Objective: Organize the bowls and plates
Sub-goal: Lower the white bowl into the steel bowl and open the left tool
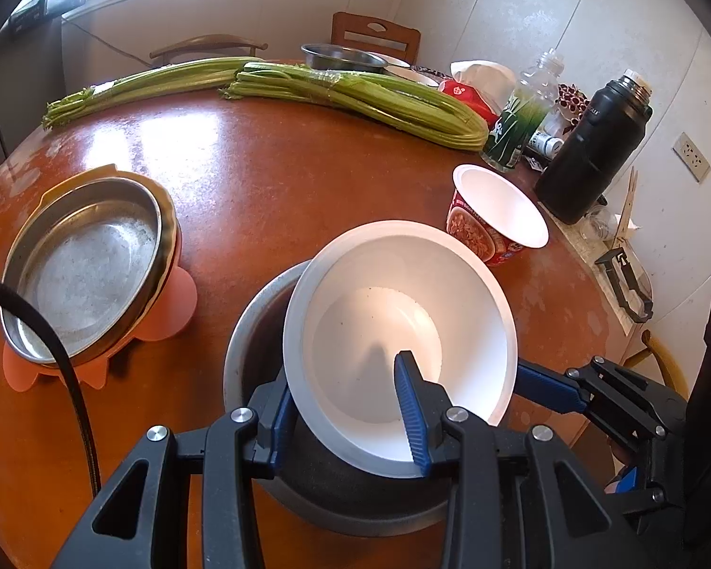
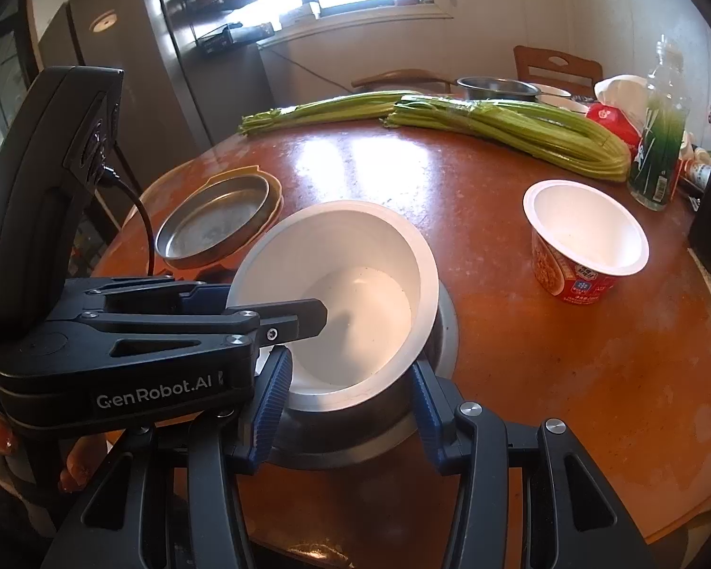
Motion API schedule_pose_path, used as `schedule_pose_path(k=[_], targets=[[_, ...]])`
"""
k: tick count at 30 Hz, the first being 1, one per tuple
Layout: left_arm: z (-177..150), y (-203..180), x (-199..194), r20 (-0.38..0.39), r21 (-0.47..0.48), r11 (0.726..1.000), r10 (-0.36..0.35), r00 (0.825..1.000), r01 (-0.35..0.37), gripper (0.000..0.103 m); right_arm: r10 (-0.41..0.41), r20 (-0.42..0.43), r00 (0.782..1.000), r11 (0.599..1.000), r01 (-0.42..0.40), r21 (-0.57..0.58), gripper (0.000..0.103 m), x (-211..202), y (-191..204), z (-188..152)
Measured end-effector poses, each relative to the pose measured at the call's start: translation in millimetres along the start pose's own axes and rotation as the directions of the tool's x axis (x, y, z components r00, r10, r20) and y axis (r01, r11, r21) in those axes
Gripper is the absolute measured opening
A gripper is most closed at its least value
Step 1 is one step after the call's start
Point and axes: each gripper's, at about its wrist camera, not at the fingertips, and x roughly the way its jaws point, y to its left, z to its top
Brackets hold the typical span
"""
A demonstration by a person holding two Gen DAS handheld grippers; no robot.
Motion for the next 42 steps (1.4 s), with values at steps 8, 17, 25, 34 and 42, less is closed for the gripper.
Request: schedule_pose_path(k=[8,17,25,34,42], targets=[[-0.9,5.8,3.1,-0.014,-0.014,1.000,0.013,1.000,-0.013,0.039,0.004,-0.015,1.000,1.000,-0.004,-0.005,0.051,2.7,0.3,-1.2],[-1.1,8.5,1.0,-0.010,-0.015,1.000,0.015,1.000,-0.015,0.039,-0.018,-0.021,1.000,0.999,0.017,-0.031,0.051,7.5,4.5,1.2],[-0.1,12.8,-1.7,-0.003,-0.026,0.999,0.018,1.000,-0.018,0.039,-0.032,-0.015,0.999,0.999,0.031,-0.044,0.051,4.8,5.2,1.3],[-1.4,13.2,-4.3,0.003,-0.025,1.000,0.013,1.000,-0.012,0.039,-0.041,-0.003,0.999,0.998,0.040,-0.044,0.051,-1.3,5.2,-0.3],[-2.7,15.2,-11.0,0.020,-0.036,0.999,0.014,1.000,-0.014,0.039,-0.038,-0.001,0.999,0.998,0.038,-0.042,0.051,-6.5,3.0,-2.6]])
